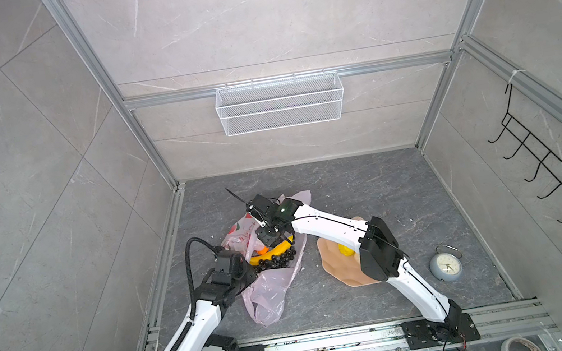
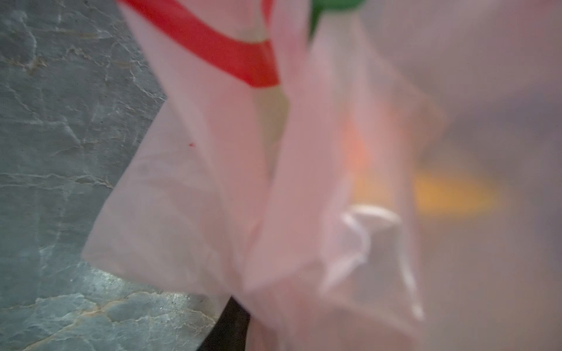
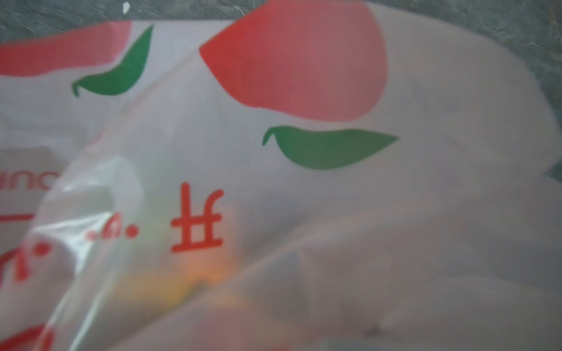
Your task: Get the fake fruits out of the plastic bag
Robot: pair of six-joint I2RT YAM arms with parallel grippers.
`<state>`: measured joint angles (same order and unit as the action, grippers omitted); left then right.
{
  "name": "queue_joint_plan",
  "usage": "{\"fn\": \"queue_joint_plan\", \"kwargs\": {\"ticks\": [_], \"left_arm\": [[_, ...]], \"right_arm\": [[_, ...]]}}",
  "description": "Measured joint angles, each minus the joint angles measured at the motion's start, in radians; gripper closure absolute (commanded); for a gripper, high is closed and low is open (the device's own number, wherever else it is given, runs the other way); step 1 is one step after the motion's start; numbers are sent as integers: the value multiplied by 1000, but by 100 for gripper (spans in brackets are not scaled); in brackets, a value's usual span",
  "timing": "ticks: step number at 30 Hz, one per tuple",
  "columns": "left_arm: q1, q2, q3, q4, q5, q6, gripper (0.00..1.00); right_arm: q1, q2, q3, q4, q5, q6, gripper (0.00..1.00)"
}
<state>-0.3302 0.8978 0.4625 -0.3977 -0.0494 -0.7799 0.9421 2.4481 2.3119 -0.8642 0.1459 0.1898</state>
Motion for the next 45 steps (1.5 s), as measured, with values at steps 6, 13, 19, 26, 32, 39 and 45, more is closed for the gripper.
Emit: {"fn": "queue_joint_plan", "kwargs": {"ticks": [6,13,19,26,32,39,45], "left_arm": [[0,-11,0,0,0,0,71],[0,-11,0,-1,0,0,71],[0,-11,0,-1,0,0,71],[0,-3,0,0,3,5,72],[0,12,2,-4,3,23,73],[-2,18,12,-22,-2,33,76],[-9,19,30,-40,-27,36,76]], "right_arm": [[-3,97,103,-60,24,-8,37],[-10,157,145,-85,31,-11,39],[-14,189,189,-113,34,-12,55],[-14,189,206,-141,33,-18,59],[-13,166,206,-171,16,-14,59],[5,71,206,-187,-1,4,58],[45,-32,143,-177,-9,26,58]]}}
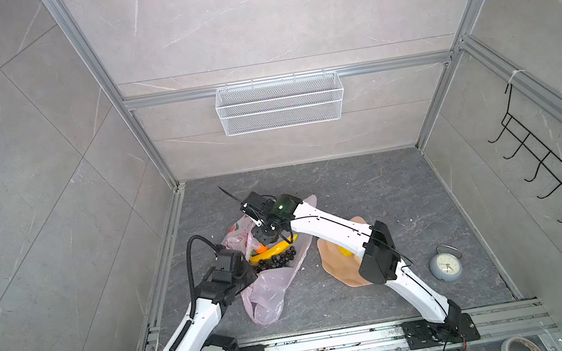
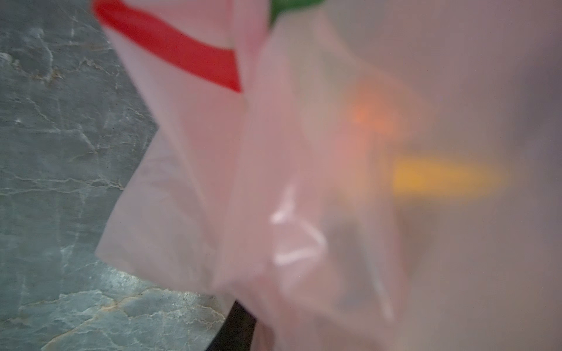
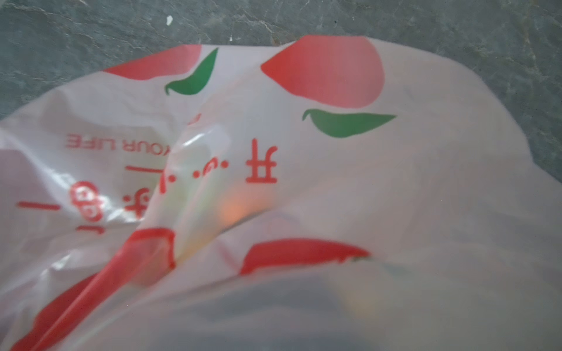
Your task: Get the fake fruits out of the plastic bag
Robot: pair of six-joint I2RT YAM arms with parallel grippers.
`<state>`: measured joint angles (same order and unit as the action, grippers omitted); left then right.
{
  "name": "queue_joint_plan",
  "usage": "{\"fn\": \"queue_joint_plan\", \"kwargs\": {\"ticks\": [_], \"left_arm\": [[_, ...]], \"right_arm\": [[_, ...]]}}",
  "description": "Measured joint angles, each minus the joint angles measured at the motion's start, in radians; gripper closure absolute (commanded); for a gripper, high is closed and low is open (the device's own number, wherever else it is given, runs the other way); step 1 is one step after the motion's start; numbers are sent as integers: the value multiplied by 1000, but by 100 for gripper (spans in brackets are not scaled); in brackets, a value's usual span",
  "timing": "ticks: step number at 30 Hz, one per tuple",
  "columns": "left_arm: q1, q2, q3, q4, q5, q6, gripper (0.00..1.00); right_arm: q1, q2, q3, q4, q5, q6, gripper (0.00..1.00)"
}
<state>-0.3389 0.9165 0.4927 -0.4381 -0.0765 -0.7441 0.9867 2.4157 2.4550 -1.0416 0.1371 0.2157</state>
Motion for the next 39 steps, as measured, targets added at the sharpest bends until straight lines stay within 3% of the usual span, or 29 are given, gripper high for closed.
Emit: {"fn": "queue_joint_plan", "kwargs": {"ticks": [8,21,39], "left_arm": [[0,6,27,-4,-12,0,76],[-23,50,58,-4,-35,-1,77],[-32,66,72,-6,-72,0,77]], "right_arm": [[16,-191,-315,82,-26,43,57],[50,-647,-823,209,-59,145,56],[-37,-1006,-1223,26,-10,261,56]]}}
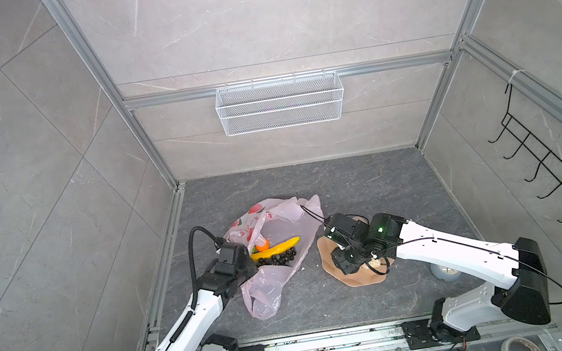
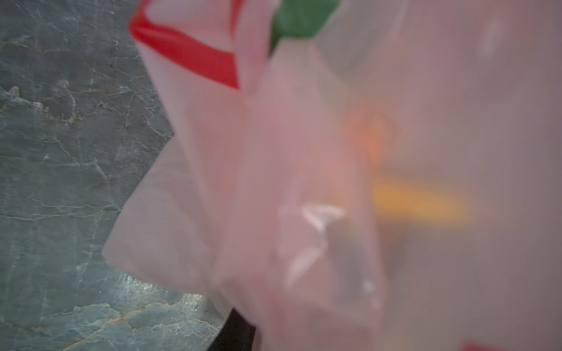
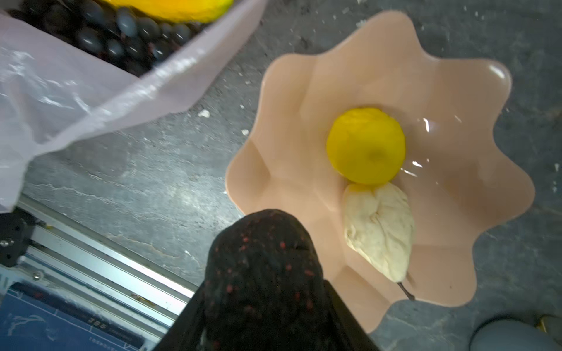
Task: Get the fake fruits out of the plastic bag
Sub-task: 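Lift the dark brown fruit out and carry it over the peach bowl, then lower the dark fruit into the bowl beside the lemon and open the right gripper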
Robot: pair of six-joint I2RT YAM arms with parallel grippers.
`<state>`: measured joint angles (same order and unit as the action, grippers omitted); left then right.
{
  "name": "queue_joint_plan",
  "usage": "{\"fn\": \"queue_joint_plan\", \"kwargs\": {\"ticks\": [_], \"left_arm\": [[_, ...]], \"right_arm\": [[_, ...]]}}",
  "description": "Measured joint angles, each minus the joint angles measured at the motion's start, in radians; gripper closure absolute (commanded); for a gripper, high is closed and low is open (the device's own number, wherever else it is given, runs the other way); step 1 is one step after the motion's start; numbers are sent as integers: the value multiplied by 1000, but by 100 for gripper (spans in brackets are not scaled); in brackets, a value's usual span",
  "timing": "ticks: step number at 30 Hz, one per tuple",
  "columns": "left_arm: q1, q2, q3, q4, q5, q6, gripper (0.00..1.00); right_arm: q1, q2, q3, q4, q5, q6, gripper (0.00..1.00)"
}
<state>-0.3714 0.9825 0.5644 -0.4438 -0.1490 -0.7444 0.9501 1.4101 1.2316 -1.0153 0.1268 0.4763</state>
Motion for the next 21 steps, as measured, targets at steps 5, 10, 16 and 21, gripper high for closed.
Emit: {"fn": "queue_joint_plan", "kwargs": {"ticks": [5,10,16,21], "left_arm": [[0,0,0,0,-2,0,77],[0,-2,0,0,-3,0,77],[0,-11,0,0,-3,0,77],[0,-16,0,0,-5,0,77]], "right_arm": [[-51,0,-55,-13,-9,3,55],[-89,56,-57,-15,-20,3,55],[-103,148,-56,-14,-11,3,55],[-103,196,-55,-12,-2,3,55]]}}
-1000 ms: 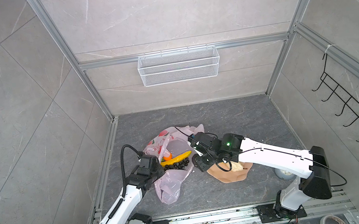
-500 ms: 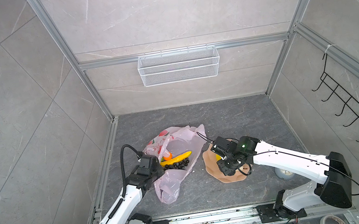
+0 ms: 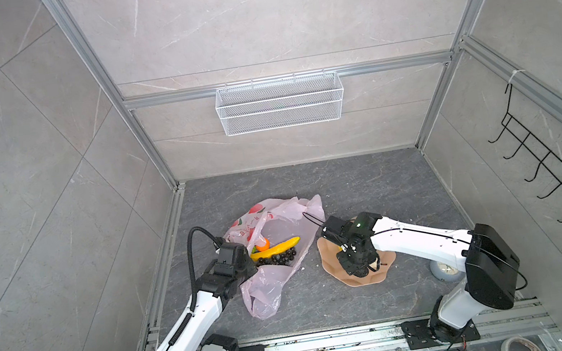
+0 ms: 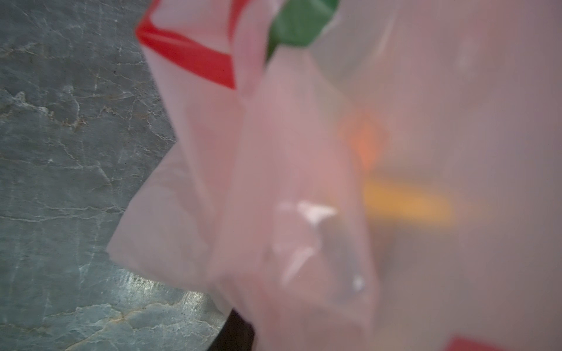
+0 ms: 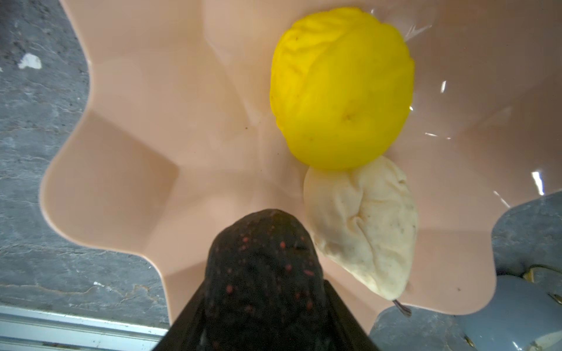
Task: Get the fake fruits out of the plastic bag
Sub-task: 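Lower the dark fruit into the bowl beside the lemon and open the right gripper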
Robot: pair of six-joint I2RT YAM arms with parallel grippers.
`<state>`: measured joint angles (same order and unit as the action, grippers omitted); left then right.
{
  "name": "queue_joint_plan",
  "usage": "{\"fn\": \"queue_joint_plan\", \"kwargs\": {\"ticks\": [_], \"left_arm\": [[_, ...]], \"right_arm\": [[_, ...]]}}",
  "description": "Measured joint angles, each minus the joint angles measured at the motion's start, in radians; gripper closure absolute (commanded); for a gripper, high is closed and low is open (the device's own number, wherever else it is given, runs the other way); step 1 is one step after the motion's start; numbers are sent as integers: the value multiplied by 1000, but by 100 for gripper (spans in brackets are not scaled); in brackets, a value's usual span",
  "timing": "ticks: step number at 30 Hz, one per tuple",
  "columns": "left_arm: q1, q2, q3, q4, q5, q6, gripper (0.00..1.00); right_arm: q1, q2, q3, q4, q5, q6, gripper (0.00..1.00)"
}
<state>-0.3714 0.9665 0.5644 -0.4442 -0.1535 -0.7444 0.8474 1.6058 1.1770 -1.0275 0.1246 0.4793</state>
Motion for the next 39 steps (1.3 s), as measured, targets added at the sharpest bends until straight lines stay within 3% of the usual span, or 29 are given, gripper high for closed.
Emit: {"fn": "queue_joint_plan", "kwargs": {"ticks": [17,34,39], "left_arm": [[0,-1,-2,-1,-2,0,77],[0,-1,-3,-1,-2,0,77],[0,-1,-3,-1,-2,0,77]], "right_arm": [[0,119,17,36,37,-1,51],[0,135,20,37,59,-3,35],[0,133,20,34,60,-4,35]]}}
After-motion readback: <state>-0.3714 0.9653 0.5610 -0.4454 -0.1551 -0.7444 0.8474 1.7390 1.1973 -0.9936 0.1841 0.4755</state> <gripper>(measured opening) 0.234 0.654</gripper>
